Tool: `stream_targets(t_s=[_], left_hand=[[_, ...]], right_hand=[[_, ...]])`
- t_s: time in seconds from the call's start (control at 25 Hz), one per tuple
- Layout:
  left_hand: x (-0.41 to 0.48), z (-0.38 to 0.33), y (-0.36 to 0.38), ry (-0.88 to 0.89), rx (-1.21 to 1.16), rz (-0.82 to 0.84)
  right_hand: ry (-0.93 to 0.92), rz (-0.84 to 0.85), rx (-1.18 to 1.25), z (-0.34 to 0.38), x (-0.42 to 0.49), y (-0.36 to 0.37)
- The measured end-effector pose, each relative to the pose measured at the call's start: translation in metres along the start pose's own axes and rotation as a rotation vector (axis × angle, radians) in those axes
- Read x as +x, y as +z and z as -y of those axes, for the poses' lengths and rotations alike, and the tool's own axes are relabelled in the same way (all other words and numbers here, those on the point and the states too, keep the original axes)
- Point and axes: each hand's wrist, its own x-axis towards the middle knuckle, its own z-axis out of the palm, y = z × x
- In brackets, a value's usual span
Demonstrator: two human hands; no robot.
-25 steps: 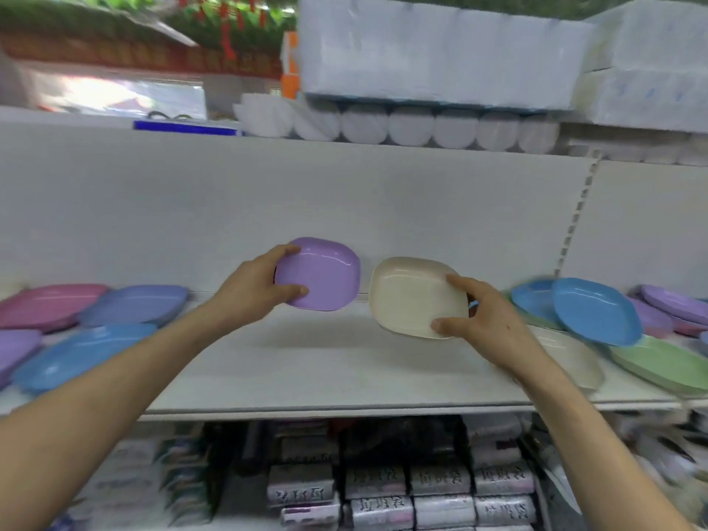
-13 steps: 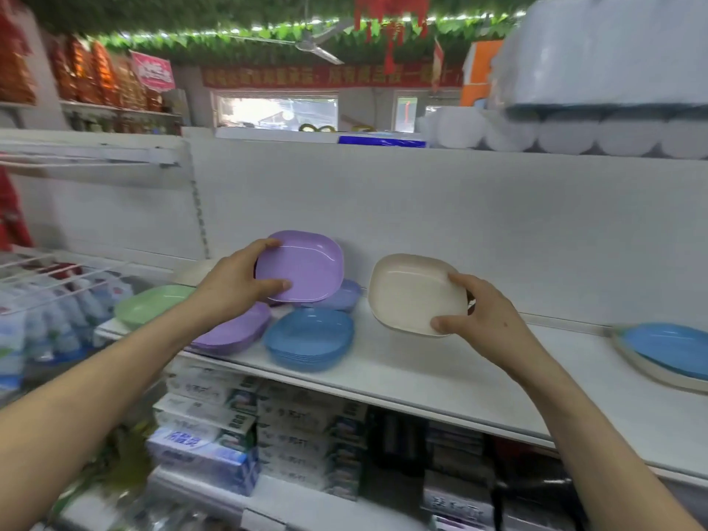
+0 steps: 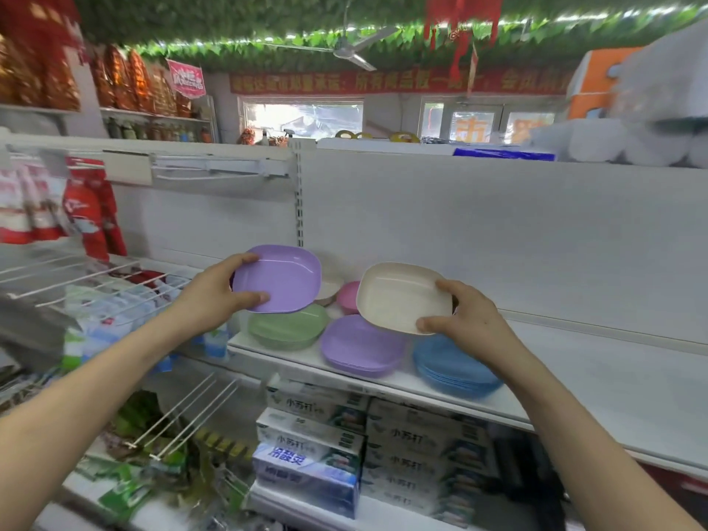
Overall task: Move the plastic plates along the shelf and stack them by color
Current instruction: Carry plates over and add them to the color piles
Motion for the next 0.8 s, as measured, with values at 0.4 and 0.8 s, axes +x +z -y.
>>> stream_targets(t_s=[0.4,0.8], left_hand=[[0.032,0.108,-0.032,-0.040,-0.062,0.087],[0.056,0.166,-0.037,-0.112,-0.126,0.089]], right_hand=[[0.035,0.053,-0.182,0.072,0.057,0.111],[0.096,0.107,-0.266,0.106,0.142,0.172]])
